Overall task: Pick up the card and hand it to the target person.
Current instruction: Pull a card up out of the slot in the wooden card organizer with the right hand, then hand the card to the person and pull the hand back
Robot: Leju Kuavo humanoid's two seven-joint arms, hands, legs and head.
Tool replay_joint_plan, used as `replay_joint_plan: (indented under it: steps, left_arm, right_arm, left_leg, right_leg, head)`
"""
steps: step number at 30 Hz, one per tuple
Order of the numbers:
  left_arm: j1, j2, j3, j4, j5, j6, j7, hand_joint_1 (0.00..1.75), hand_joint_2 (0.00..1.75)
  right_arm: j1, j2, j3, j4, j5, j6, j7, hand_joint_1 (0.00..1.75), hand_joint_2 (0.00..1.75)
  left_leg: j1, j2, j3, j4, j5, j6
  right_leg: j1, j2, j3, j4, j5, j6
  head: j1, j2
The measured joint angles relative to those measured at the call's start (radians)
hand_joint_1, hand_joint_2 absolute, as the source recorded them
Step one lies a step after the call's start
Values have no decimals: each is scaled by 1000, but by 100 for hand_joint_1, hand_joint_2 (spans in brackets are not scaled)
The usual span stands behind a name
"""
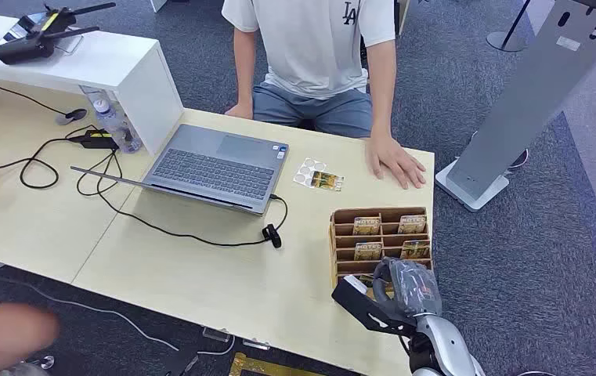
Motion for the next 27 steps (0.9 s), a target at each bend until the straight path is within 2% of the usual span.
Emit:
replay_joint_plan:
  steps: [9,15,19,23,27]
  left_arm:
    - [0,-6,5,0,21,9,9,0,175]
    - [0,-6,6,1,28,13,12,0,175]
    - [0,-5,2,1,32,13,8,0,175]
    - [-2,-12,-9,2,30,11,-1,0,175]
    - [-2,-15,-13,3,30,12,-2,0,175]
  right_arm:
    - [-94,-51,-15,-229,-10,-25,3,52,175]
    - [-124,-44,-4,-250,-28,-63,-11,45,175]
    - [-161,1,23,-196,-50,-109,-57,35,175]
    - [-184,82,62,-24,-12,-255,-163,35,175]
    - [-184,100,77,52,24,-355,-201,35,175]
  left_leg:
    - [0,1,-2,2,0,0]
    - [0,1,0,0,0,0]
    - [0,2,1,-1,1,0]
    - [0,4,2,-2,1,0]
    - [1,4,3,-4,1,0]
  right_leg:
    - [0,1,-2,2,0,0]
    - [0,0,0,0,0,0]
    - [0,1,0,-1,1,0]
    - [0,4,1,-2,2,-1]
    - [1,4,3,-3,2,-1]
  head:
    - [0,0]
    - [0,0]
    - [0,0]
    - [0,0]
    - [0,0]
